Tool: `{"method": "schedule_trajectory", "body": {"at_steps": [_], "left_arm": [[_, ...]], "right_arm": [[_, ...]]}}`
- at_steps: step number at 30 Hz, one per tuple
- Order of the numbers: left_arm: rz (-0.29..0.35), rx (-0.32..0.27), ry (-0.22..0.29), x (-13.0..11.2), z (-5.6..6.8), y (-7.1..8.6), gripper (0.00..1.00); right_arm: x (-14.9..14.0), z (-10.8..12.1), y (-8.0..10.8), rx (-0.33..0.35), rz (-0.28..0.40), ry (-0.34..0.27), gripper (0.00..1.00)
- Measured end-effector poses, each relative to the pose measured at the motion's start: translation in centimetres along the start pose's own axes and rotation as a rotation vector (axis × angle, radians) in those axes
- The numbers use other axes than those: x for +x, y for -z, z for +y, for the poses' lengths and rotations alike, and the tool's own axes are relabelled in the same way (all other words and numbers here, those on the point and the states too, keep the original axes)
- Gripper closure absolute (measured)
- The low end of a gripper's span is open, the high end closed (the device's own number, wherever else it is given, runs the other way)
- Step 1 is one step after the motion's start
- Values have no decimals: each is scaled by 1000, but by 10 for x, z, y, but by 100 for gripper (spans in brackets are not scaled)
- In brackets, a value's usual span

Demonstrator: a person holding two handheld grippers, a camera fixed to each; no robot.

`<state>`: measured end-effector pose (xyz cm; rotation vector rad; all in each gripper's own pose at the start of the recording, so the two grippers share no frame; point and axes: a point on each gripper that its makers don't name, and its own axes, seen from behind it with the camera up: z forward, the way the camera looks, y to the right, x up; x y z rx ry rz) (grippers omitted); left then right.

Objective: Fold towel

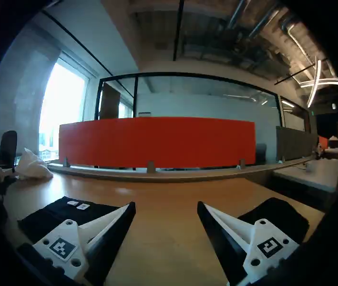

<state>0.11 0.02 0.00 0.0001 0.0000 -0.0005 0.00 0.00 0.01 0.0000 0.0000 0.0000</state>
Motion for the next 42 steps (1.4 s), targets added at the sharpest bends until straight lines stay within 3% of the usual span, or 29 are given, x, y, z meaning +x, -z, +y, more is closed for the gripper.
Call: {"method": "schedule_trajectory", "body": {"at_steps": [33,37,42], "left_arm": [[0,-6,1,1,1,0,4],[5,-7,17,11,2,1,4],[15,-9,27,41,2,3,4]], "right_arm": [[2,-1,0,1,-4,2,0],[2,-1,3,8,-25,13,0],[25,-1,7,9,-36,31,0]]}}
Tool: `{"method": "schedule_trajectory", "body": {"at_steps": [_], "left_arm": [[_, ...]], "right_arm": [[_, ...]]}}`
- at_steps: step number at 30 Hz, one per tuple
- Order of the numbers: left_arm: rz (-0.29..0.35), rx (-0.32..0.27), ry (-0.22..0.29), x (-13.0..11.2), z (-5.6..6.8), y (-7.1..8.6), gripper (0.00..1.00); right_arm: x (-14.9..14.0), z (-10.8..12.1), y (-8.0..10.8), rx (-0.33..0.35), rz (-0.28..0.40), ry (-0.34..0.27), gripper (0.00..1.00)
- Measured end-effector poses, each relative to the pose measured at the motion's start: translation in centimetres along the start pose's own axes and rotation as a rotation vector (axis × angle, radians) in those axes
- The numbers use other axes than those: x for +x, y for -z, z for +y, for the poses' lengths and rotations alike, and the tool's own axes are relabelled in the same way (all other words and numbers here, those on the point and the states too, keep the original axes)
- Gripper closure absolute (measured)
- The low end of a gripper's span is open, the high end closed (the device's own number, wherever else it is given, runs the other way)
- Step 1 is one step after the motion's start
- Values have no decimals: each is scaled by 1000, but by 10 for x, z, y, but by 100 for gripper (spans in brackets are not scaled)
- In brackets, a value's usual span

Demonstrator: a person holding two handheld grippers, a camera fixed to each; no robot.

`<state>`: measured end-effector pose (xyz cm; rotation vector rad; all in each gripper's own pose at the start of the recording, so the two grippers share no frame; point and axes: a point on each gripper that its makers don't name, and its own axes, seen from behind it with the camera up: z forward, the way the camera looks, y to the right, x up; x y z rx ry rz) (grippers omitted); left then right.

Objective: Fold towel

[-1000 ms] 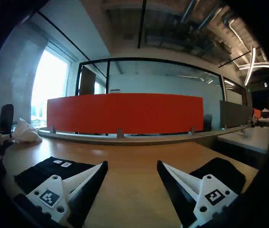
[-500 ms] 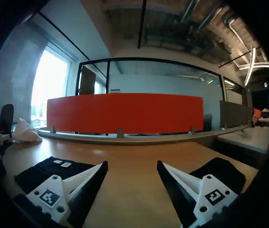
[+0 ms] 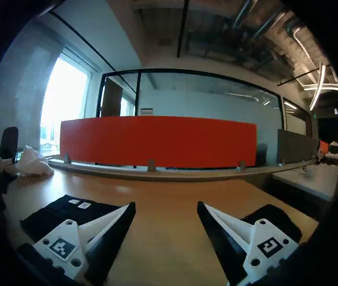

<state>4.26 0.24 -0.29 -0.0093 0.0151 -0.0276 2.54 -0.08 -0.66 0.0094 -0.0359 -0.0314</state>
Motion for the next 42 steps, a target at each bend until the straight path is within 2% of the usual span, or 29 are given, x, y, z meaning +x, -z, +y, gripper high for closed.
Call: {"method": "schedule_trajectory", "body": {"at_steps": [9,14,23,29,33,37,42], "left_arm": [[-29,0,-61,64,2,4,4],[-59,-2,-71,94,3,5,4],[-95,-9,-85,124,5,-2,4],[-118,-32,-104,130,10,-5,4],[-150,-61,-114,126,14,-4,4],[-188,-102,-131,121,20,-1,4],[-243,-182,-166,112,33,4,4]], "right_arm": [[65,-1,0,4,-5,0,0],[100,-4,0,9,-13,2,0],[134,-7,-7,6,-33,-3,0],[144,-10,-12,20,-44,7,0],[147,-17,-11,55,-62,28,0],[142,-27,-8,117,-99,65,0],[132,-42,0,214,-167,113,0]]}}
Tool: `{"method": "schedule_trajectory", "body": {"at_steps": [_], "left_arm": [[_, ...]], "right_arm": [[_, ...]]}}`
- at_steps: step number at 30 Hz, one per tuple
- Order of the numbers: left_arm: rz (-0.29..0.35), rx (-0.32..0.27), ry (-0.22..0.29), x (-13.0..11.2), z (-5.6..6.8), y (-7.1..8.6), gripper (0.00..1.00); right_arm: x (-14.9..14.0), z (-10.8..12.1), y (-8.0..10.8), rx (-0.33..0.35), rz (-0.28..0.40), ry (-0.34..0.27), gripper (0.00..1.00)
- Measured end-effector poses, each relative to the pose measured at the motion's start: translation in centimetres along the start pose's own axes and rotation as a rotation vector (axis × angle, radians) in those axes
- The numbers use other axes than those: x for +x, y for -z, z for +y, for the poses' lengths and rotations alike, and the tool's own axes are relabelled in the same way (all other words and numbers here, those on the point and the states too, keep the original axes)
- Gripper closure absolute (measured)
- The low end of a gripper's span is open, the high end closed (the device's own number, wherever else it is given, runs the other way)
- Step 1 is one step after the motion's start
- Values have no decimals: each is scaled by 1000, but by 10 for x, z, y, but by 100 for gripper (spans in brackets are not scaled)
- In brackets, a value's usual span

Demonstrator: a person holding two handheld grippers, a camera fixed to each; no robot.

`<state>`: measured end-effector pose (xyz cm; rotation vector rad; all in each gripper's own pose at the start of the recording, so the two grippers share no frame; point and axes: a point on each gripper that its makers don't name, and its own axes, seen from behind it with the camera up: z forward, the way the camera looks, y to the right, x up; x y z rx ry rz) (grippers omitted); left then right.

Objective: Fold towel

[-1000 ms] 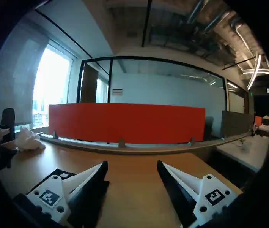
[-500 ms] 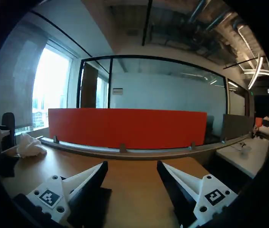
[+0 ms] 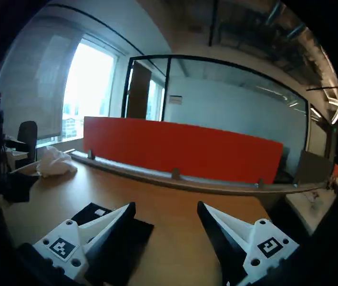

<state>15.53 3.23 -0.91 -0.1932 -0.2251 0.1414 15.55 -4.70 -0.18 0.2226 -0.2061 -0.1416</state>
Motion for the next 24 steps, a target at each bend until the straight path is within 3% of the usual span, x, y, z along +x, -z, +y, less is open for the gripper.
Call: {"method": "schedule_trajectory", "body": {"at_steps": [9,15,24], "left_arm": [[-61,-131,-74,-12,28,3,4],[-90,-176,-92,-27,41,4,4],[-124,-233,-95,-47,59,7,4]], "right_arm": [[-19,-35,9,174,-85,81,0],[-30,-50,10,237,-122,114,0],[-45,-59,10,287,-165,108,0]]}}
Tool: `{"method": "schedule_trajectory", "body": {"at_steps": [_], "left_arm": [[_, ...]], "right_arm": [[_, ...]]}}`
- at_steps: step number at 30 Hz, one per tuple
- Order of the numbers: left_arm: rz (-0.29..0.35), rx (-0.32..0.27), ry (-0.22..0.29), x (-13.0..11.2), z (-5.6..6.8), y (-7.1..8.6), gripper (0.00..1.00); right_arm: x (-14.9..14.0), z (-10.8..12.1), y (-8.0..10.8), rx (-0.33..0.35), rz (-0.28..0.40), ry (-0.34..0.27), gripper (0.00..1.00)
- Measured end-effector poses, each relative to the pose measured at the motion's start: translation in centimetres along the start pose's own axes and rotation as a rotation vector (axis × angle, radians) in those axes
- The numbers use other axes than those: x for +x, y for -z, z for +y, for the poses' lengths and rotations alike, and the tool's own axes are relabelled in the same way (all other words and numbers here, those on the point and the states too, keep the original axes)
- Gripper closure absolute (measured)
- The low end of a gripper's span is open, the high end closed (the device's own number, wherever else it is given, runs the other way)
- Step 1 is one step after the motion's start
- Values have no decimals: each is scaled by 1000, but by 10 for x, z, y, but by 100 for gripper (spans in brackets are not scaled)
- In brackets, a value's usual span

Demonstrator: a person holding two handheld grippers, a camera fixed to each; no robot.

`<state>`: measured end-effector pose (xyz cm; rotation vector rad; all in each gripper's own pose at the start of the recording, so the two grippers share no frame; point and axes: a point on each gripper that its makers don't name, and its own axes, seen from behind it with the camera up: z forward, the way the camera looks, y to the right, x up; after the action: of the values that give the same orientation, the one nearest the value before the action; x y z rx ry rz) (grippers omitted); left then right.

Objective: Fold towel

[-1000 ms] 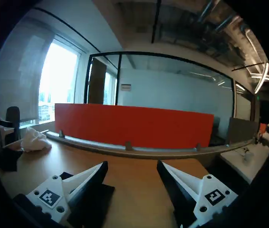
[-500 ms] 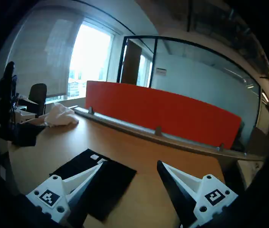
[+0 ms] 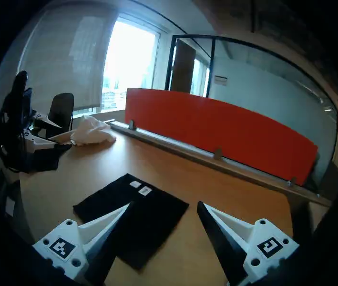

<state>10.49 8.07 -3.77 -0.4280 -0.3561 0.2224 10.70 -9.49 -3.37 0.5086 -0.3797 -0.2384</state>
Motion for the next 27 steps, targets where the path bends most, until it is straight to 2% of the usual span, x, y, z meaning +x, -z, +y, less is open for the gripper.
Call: {"method": "schedule_trajectory", "body": {"at_steps": [6,14,27], "left_arm": [[-19,-36,-9,-9,10,-5,4],[-60,-74,-14,-33,24,-15,3],[-132,-110,-9,-80,41,-36,4]], "right_arm": [[-8,-3,-3,25,-27,23,0],[-31,-15,-12,63,-59,48,0],[-93,-35,-33,110,-157,46,0]]}}
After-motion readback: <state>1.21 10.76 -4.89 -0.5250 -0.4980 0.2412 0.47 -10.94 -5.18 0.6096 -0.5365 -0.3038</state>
